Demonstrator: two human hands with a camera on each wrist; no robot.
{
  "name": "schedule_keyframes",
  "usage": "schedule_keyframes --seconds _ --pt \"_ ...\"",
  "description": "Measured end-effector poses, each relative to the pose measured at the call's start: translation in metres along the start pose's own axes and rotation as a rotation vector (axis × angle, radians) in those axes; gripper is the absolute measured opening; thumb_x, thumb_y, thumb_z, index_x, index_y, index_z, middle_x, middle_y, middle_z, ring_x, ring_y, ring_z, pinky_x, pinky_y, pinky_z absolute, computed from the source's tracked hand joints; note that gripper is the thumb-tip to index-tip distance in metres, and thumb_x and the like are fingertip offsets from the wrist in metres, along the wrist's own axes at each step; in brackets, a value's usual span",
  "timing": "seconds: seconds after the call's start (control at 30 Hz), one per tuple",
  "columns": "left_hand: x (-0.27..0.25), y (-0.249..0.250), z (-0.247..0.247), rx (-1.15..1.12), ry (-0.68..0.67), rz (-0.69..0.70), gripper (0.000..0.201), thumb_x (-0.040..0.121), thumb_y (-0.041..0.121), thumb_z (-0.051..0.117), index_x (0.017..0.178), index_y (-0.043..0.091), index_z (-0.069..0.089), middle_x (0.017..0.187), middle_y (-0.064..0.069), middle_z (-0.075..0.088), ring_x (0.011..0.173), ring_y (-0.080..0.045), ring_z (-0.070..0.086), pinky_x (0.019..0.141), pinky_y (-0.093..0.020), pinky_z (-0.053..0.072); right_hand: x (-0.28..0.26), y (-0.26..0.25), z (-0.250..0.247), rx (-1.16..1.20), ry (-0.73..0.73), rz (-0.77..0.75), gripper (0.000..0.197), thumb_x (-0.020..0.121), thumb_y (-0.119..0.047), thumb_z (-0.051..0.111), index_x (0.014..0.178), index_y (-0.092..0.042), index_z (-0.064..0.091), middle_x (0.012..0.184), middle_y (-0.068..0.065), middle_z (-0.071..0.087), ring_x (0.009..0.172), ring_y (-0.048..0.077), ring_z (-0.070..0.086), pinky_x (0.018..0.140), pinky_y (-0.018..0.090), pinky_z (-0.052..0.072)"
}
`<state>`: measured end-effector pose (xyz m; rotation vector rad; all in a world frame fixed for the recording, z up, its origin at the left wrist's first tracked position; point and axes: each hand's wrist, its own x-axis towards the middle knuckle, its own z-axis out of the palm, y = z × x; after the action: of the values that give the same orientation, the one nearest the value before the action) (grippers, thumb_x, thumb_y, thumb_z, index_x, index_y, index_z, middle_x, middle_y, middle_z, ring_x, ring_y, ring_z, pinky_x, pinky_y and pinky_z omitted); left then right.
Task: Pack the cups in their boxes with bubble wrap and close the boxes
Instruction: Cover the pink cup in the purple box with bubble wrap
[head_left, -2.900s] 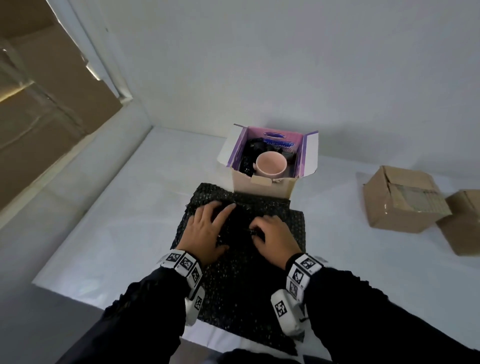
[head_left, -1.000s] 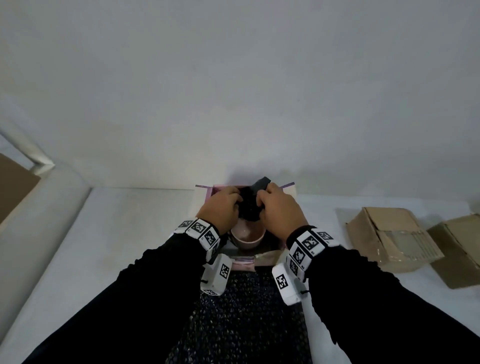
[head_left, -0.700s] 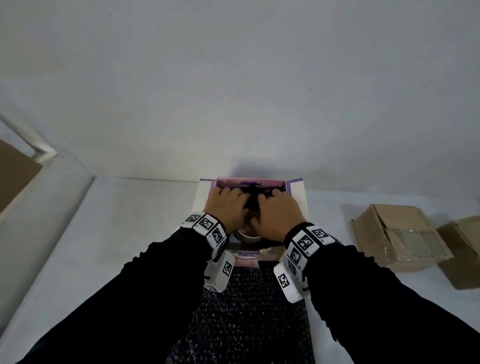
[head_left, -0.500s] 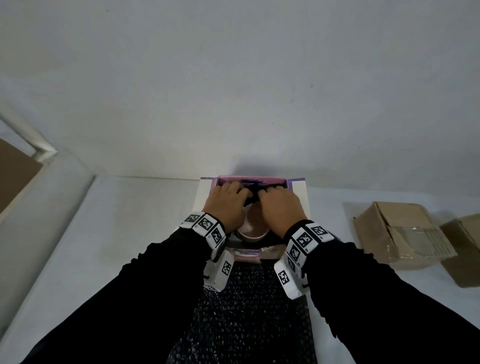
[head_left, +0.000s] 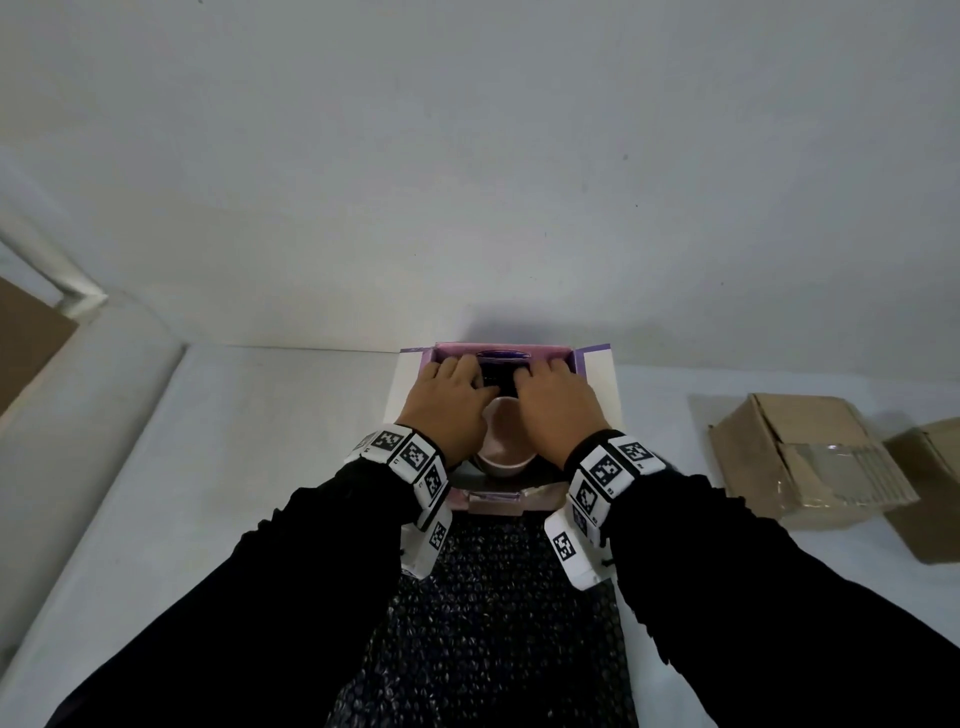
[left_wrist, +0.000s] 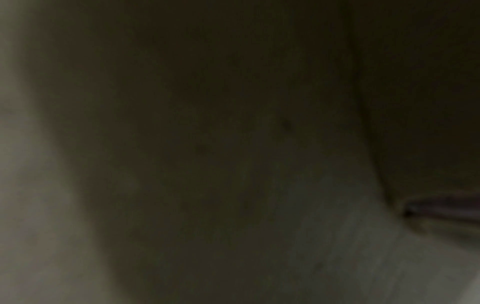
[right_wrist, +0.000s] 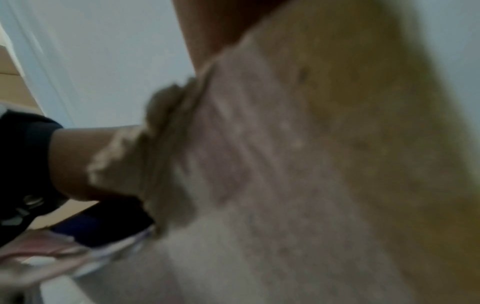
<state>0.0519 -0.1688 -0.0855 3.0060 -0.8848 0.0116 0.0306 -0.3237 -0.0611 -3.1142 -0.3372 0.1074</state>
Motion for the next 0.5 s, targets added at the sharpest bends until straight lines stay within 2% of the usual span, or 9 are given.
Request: schedule_keyframes --seconds 0.07,0.13,0.2,0.27,0.4,0.5 --pt "-0.001 0.001 0.002 0.031 0.016 0.017 0.053 0.09 0.037 0.021 0.125 0.027 0.06 0.11 -0.001 0.063 0.101 -0.024 0.057 0.104 -0.04 0.027 0.001 0.001 0.001 0.047 0.04 0.018 0.032 0.098 -0.014 0.039 0.129 -0.007 0.044 0.134 0.016 0.043 0.112 0.032 0.051 0.067 0.033 0.041" --pt "-0.001 0.0 0.005 0.052 -0.005 0.046 0.066 0.087 0.038 0.01 0.128 0.024 0.058 0.109 -0.001 0.069 0.1 -0.025 0.062 0.108 -0.042 0.024 0.001 0.002 0.002 0.036 0.027 0.005 0.031 0.099 -0.015 0.038 0.128 -0.008 0.046 0.131 0.014 0.048 0.108 0.029 0.055 0.067 0.033 0.041" --pt "0.0 -0.002 0.007 0.092 -0.049 0.063 0.053 0.092 0.036 0.022 0.136 0.026 0.049 0.119 0.003 0.066 0.111 -0.021 0.059 0.111 -0.04 0.022 0.0 0.002 0.004 -0.007 0.001 -0.025 0.03 0.099 -0.017 0.035 0.121 -0.009 0.053 0.124 0.011 0.057 0.104 0.028 0.059 0.075 0.034 0.046" --pt "0.001 -0.003 0.006 0.083 -0.075 0.066 0.045 0.094 0.032 0.036 0.138 0.027 0.045 0.124 0.004 0.063 0.115 -0.018 0.057 0.111 -0.038 0.021 0.001 0.002 0.003 -0.059 -0.028 -0.05 0.031 0.098 -0.016 0.033 0.114 -0.01 0.058 0.117 0.011 0.063 0.102 0.027 0.062 0.08 0.036 0.046" --pt "-0.003 -0.002 -0.004 0.03 -0.07 0.053 0.042 0.088 0.03 0.04 0.128 0.028 0.054 0.12 0.004 0.063 0.111 -0.019 0.058 0.104 -0.034 0.029 -0.003 0.002 -0.008 0.088 -0.033 -0.023 0.025 0.097 -0.019 0.039 0.108 -0.013 0.06 0.111 0.008 0.064 0.097 0.026 0.062 0.075 0.036 0.048" --pt "-0.014 0.0 -0.014 -0.025 -0.061 0.037 0.041 0.087 0.03 0.046 0.126 0.029 0.056 0.119 0.003 0.063 0.11 -0.019 0.058 0.1 -0.034 0.034 -0.015 0.008 -0.018 0.211 0.024 -0.034 0.021 0.093 -0.024 0.045 0.104 -0.017 0.061 0.107 0.003 0.063 0.093 0.023 0.06 0.068 0.03 0.041"
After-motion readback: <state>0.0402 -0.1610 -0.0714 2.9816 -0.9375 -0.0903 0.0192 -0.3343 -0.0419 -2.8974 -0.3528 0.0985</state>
